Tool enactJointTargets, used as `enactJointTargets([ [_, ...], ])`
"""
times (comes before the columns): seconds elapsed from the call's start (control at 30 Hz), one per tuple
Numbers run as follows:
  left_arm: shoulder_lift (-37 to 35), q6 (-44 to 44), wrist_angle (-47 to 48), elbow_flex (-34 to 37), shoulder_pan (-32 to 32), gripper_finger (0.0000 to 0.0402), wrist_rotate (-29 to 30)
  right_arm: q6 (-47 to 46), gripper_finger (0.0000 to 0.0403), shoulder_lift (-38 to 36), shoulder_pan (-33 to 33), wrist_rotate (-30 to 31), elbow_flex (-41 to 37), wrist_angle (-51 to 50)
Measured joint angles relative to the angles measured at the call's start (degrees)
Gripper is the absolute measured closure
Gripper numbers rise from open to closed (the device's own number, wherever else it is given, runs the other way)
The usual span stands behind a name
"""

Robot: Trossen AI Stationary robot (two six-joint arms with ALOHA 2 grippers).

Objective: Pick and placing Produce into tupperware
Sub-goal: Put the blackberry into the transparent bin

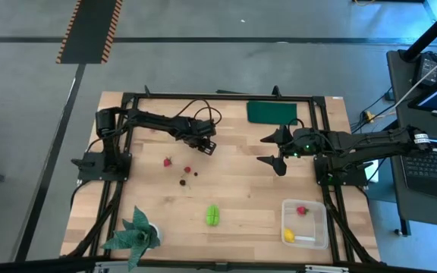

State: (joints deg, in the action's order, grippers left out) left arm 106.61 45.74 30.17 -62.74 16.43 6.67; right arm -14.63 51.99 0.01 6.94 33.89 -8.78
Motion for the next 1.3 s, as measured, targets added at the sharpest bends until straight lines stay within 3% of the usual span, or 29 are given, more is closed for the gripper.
enactJointTargets([
  [0.9,-0.1,0.0,2.4,-0.1,0.0,0.0249,-4.0,0.1,0.0026,0.0,0.0,0.0,0.0,-0.1],
  [1.3,-0.2,0.2,2.6,0.0,0.1,0.0293,-3.4,0.1,0.0026,0.0,0.0,0.0,0.0,-0.6],
])
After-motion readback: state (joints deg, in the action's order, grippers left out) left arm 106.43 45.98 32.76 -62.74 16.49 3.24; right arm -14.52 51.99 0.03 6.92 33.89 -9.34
